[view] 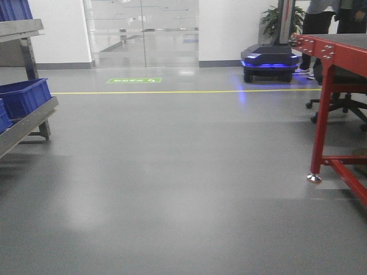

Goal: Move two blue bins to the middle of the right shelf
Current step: 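Drive along the aisle carrying the teal bin clamped in both grippers, then turn the base toward the rack with the red bag bin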

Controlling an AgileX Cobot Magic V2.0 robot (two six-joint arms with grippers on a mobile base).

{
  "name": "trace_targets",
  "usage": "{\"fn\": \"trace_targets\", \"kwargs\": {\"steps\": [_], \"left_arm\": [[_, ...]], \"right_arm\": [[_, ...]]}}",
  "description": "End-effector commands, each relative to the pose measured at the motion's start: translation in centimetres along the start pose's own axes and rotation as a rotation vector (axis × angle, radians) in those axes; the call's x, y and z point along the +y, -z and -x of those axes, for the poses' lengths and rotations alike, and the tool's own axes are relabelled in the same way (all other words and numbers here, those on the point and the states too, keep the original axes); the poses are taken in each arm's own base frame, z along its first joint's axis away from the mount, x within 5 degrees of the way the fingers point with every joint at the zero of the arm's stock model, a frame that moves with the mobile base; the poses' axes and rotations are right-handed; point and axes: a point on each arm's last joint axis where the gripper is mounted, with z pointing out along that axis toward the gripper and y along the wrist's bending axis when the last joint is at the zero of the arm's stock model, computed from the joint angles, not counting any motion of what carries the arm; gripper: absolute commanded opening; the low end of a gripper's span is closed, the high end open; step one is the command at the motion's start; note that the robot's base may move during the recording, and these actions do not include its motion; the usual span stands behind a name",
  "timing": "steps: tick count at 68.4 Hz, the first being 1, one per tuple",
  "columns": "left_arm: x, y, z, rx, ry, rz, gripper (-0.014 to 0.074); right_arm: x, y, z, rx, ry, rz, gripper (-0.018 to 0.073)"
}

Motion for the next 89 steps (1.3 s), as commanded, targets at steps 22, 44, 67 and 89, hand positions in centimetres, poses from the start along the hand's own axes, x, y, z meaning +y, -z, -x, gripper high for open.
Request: {"fn": "trace_targets", "kwargs": {"steps": [22,44,67,89], "left_arm": [[-0.52,1.12,0.74,-0.079,-0.015,-0.031,-0.0111],[-0.52,1.12,0.76,-0.080,-0.015,-0.031,-0.0111],[-0.52,1.12,0.77,-0.081,-0.015,-0.031,-0.0111],[-0.54,1.16,1.16,-0.124,-0.014,-0.033,-0.0111]], "right_arm": [[0.35,1.52,1.23,-0.129,0.018,0.012,-0.0153],[0.35,1.52,1.23,-0.129,0.018,0.012,-0.0153],[0.35,1.52,1.23,-0.129,0.018,0.012,-0.0153],[0.35,1.52,1.23,-0.129,0.018,0.012,-0.0153]]}}
